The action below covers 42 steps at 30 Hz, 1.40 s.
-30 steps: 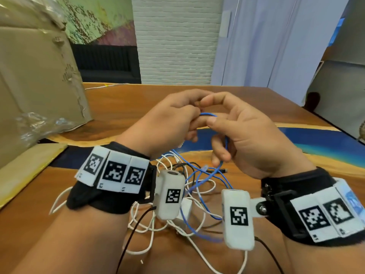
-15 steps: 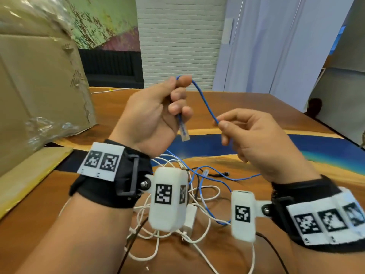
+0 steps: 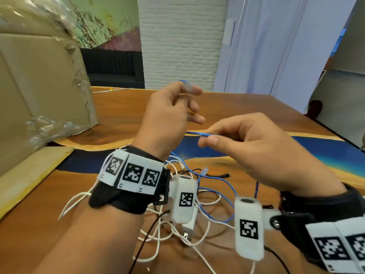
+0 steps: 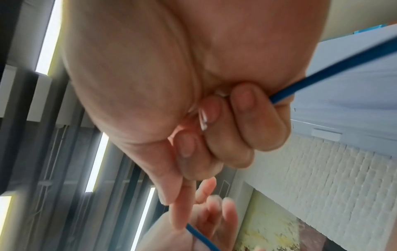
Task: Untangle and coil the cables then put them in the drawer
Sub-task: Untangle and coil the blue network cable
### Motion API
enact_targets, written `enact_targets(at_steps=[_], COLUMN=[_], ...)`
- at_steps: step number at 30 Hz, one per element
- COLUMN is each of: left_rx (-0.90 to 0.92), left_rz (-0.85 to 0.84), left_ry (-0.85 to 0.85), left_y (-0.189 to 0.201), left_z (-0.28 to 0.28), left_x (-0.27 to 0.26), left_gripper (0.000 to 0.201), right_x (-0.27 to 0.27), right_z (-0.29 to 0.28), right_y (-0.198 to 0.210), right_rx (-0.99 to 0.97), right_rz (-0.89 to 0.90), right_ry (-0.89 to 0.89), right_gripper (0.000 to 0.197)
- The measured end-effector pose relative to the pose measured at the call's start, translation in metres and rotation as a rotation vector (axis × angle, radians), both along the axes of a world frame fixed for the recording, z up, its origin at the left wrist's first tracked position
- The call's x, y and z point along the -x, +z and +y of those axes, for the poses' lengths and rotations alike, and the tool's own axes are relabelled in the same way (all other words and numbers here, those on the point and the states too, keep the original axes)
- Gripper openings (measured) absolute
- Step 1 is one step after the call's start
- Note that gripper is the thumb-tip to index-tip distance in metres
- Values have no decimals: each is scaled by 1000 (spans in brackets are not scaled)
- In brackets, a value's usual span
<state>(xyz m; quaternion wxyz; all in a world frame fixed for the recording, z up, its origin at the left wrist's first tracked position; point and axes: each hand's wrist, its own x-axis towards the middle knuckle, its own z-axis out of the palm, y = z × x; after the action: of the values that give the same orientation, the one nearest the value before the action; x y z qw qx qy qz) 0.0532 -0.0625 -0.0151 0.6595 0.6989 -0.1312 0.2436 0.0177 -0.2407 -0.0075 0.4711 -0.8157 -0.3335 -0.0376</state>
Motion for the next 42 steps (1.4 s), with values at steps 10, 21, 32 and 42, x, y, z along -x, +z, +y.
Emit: enact_targets(at_steps=[10, 21, 32, 42], left_rx=[-154, 550, 754, 933], left_rz=[221, 324, 272, 98], left_ry=[-206, -503, -725, -578], left_y=[-1, 8, 9, 14], left_z=[7, 14, 30, 25], left_x=[1, 5, 4, 3], left_gripper=[47, 33, 39, 36], right_x=[-11, -39, -57, -56], right_z=[-16, -60, -45, -41], right_y=[2, 0, -32, -33], right_rx=[-122, -463, -123, 6], right_rz=[-167, -126, 48, 63], right_ry=[-194, -383, -357, -354], right_gripper=[23, 16, 24, 22])
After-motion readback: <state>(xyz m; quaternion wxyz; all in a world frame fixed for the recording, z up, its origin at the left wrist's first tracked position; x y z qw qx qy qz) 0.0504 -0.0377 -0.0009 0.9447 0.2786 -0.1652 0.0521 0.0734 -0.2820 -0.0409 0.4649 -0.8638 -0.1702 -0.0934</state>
